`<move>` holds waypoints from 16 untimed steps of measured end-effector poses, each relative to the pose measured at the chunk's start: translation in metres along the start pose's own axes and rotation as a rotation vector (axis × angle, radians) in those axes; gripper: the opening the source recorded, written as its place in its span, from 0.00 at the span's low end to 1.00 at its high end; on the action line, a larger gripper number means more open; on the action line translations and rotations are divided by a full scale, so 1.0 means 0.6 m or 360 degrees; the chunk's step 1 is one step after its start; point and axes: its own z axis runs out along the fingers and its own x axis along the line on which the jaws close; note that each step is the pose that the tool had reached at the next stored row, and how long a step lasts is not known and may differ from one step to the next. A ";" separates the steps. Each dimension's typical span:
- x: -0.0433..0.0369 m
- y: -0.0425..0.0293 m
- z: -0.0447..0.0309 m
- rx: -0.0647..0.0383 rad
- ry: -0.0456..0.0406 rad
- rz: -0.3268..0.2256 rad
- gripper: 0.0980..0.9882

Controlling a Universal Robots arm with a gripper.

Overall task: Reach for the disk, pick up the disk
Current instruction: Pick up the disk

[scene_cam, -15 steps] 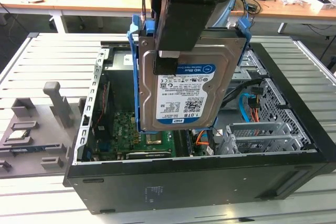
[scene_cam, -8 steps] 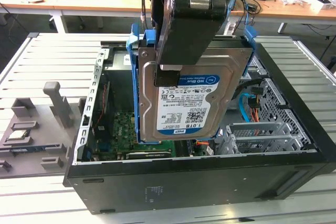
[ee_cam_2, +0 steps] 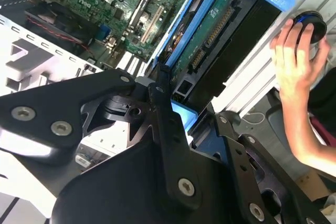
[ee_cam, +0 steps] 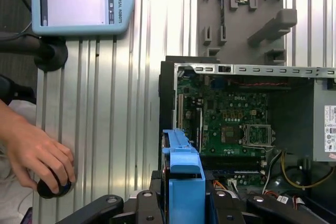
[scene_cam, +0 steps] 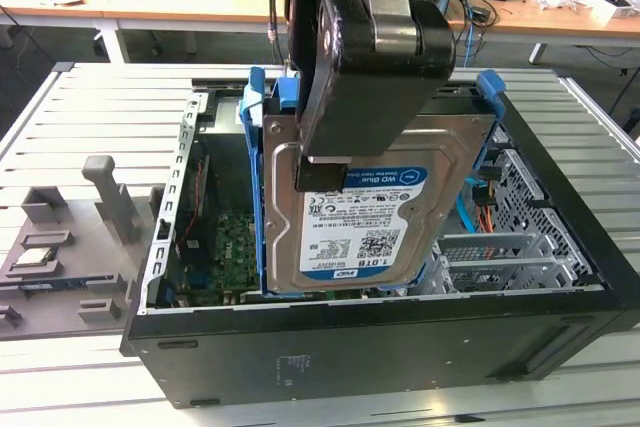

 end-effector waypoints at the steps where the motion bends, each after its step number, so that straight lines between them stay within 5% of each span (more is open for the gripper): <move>1: 0.004 0.000 0.000 0.0000 0.0000 0.0000 0.30; 16: -0.001 -0.012 -0.001 0.0000 0.0000 0.0000 0.30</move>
